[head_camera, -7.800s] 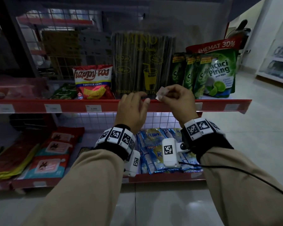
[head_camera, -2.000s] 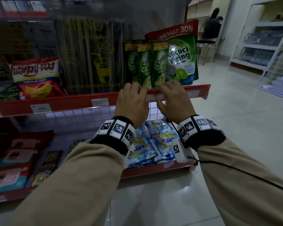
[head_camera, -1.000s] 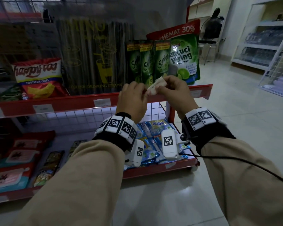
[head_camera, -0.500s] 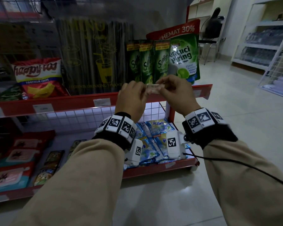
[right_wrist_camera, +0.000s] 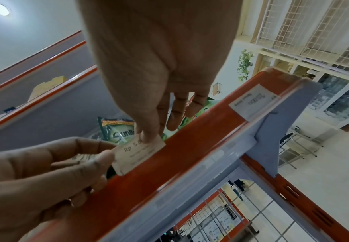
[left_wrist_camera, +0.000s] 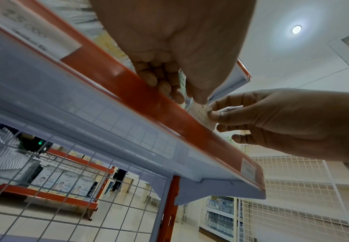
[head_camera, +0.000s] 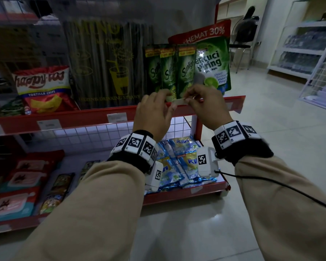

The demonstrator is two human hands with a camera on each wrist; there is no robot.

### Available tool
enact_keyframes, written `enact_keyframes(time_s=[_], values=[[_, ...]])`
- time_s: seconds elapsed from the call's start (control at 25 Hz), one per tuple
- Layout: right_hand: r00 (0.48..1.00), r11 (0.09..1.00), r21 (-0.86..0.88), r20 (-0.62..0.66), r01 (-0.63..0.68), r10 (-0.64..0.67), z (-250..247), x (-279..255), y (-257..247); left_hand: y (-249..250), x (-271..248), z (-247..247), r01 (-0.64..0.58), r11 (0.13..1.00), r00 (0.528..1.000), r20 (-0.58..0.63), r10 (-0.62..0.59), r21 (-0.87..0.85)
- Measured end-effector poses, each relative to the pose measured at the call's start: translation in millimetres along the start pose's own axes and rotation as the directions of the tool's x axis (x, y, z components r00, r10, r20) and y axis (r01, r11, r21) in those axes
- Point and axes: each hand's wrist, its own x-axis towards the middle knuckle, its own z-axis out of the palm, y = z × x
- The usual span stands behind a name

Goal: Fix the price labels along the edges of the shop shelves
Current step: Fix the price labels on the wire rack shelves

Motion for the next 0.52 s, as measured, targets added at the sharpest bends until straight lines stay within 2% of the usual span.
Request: enact_keyframes(time_s=[0.32, 0.52], values=[[0.989, 0.977, -0.209, 0.143, 0.049, -0.019, -8.6, -2.2, 7.5, -2.0, 3.0, 4.6, -0.01, 0.984, 0.999, 0.038, 0.003, 0.178], [0.979, 0.964, -0.264, 0.206, 0.04, 0.016, -14.9, -1.9, 9.6, -0.9, 3.2, 5.1, -0.044, 0.969, 0.997, 0.064, 0.03, 0.244]])
